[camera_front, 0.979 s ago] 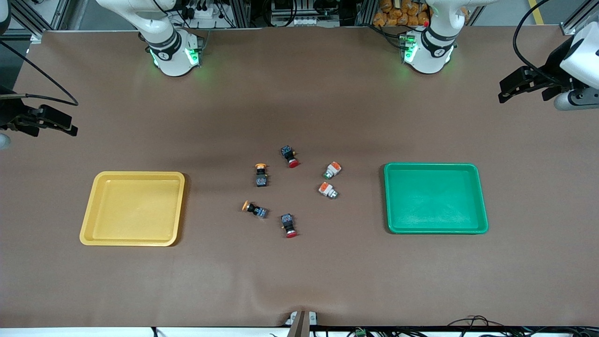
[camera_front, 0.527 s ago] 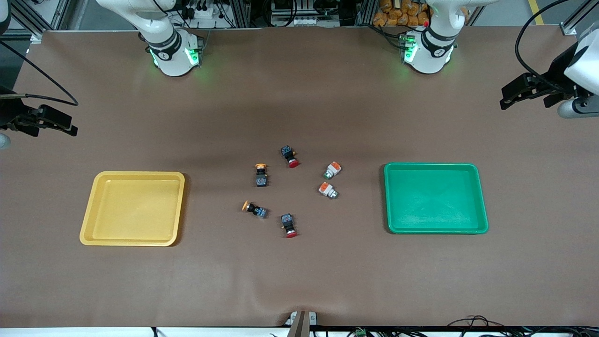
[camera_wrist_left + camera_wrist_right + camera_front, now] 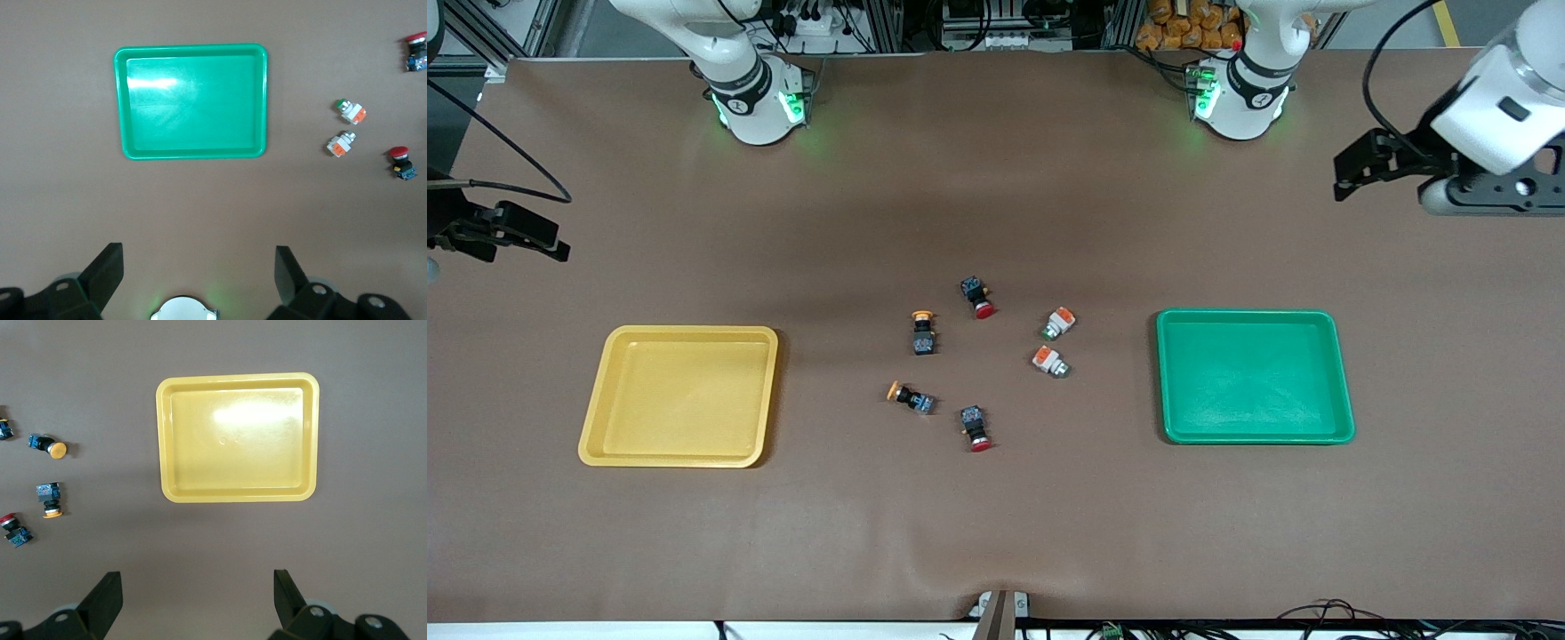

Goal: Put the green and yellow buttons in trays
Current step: 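Move the left gripper toward the green buttons while the right gripper reaches the yellow buttons, then grasp a green button with the left gripper while the right gripper grasps a yellow button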

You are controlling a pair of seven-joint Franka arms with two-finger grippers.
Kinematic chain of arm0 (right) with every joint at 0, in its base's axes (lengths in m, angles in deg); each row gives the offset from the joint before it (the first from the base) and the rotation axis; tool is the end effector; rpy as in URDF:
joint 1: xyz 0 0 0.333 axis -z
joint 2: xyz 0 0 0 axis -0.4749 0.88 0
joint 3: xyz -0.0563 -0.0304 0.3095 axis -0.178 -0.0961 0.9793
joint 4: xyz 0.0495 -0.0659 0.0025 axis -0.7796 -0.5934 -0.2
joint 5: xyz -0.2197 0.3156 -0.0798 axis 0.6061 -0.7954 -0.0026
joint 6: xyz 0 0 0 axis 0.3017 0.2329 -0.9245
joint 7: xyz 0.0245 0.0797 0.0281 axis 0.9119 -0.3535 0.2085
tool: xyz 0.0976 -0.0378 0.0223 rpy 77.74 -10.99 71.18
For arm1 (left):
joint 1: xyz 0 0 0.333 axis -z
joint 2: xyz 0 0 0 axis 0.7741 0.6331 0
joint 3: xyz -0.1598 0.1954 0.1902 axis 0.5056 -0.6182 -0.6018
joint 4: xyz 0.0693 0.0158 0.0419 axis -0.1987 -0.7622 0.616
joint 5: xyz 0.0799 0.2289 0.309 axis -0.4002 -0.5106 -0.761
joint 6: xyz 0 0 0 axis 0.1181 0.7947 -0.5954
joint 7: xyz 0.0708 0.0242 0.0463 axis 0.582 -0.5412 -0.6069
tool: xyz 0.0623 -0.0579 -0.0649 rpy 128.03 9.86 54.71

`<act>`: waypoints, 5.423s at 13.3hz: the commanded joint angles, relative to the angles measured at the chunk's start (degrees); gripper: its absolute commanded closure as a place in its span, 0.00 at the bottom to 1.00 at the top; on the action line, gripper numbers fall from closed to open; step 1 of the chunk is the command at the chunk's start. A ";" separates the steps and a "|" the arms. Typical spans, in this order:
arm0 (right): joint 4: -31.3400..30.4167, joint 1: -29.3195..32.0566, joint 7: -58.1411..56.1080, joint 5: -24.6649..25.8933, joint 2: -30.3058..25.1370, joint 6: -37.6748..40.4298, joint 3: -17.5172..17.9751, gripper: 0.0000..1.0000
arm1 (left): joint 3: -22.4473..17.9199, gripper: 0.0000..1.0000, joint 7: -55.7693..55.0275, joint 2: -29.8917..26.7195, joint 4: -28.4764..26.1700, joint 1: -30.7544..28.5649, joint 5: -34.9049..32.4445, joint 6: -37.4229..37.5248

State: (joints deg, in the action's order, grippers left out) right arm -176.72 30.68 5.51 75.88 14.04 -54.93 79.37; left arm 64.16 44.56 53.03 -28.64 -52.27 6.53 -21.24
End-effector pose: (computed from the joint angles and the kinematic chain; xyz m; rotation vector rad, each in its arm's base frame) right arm 0.5629 -0.0349 0.6102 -3.0825 0.0514 0.0637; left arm 0.5253 -0.1159 0.6609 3.1249 -0.0807 -0.0859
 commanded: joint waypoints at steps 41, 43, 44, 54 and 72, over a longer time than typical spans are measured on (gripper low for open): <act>1.48 -30.19 -5.36 -7.04 34.89 -42.37 1.28 0.00 | 12.51 0.00 -24.21 18.85 -26.50 14.02 -10.54 -37.74; 1.39 -30.80 -8.85 -6.95 36.82 -45.00 1.28 0.00 | 12.51 0.00 -24.12 20.69 -26.94 14.91 -14.74 -40.65; 1.30 -30.80 -12.35 -7.03 37.87 -47.45 1.28 0.00 | 12.59 0.00 -24.12 21.93 -26.94 14.74 -17.03 -42.57; 0.69 -31.86 -20.91 -7.03 44.21 -55.47 1.28 0.00 | 12.60 0.00 -23.15 34.50 -25.37 15.17 -24.43 -61.67; -4.23 -31.42 -21.00 -6.68 37.01 -56.45 0.84 1.00 | 12.42 0.50 -23.15 40.04 -22.46 17.20 -27.86 -63.69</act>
State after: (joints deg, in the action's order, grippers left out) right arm -178.05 -1.35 -15.53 69.28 54.22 -112.16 80.18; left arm 76.58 21.41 92.06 -52.34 -35.39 -20.07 -84.54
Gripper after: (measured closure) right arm 0.665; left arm 0.167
